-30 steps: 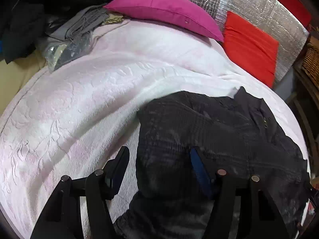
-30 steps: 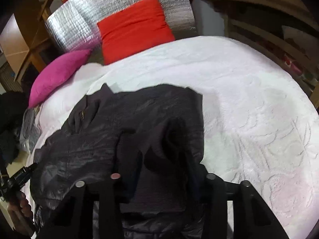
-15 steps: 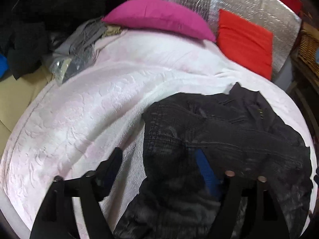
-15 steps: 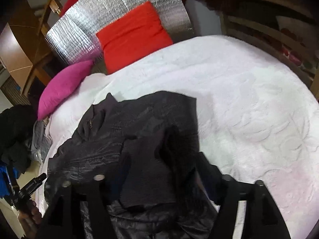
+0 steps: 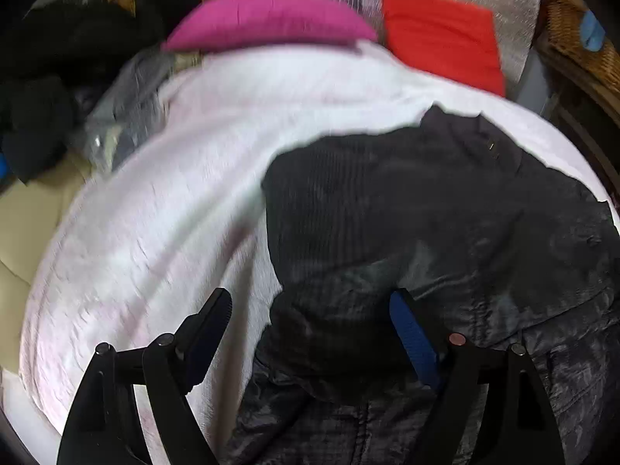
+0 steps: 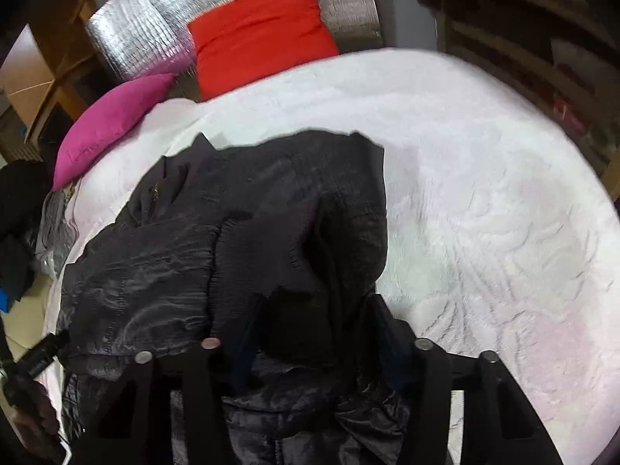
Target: Fold large clothes
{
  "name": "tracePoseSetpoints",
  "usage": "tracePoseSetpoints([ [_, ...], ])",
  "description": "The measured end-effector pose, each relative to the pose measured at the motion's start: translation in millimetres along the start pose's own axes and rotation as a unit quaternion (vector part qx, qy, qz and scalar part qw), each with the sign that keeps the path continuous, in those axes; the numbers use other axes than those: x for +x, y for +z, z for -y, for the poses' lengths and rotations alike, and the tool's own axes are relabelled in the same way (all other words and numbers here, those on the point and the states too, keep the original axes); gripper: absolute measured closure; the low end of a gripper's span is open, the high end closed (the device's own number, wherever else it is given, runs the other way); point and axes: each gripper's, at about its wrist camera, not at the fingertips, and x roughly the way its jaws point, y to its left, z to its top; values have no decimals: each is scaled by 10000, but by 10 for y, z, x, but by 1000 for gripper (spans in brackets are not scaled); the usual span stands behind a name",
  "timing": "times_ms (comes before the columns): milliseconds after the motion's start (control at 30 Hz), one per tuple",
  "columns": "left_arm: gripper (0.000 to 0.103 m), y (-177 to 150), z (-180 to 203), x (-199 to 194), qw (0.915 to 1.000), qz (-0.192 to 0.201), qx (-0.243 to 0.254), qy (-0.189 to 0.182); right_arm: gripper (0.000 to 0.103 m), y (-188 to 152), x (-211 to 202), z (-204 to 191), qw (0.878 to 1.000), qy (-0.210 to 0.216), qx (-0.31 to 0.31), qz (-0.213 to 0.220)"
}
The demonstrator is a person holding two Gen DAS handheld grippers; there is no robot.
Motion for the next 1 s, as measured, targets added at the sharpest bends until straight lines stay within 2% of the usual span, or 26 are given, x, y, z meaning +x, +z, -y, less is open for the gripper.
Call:
tracePoseSetpoints([
  [67,19,0,45,-47,9998,121,153,-2,50,5,-46,-1,9999,41,-54,76],
  [167,19,-51,114,125,9993,-198,308,48,49,-23,106,13,9997,-54,-82,-210],
  [233,18,-73,137,205,9988,-347,344,49,48,-23,134,39,9997,-23,-15,-254],
  [333,18,-72,104,110,9993,-285,246,39,46,0,10,84,9997,125,85,-188],
  [467,18,-184,79,-55,9997,-186,148,-43,39,-77,-213,183,9987,413,287,4],
  [633,18,-353,101,-272,9998,22,142,-159,34,-244,-491,211,9976,597,150,302],
  [800,18,-620,138,-502,9993,117,31,-350,30,-510,-700,247,9958,740,267,466],
  [1000,16,-1023,222,-685,9990,64,40,-450,27,-1023,-907,-70,9935,446,-504,913],
])
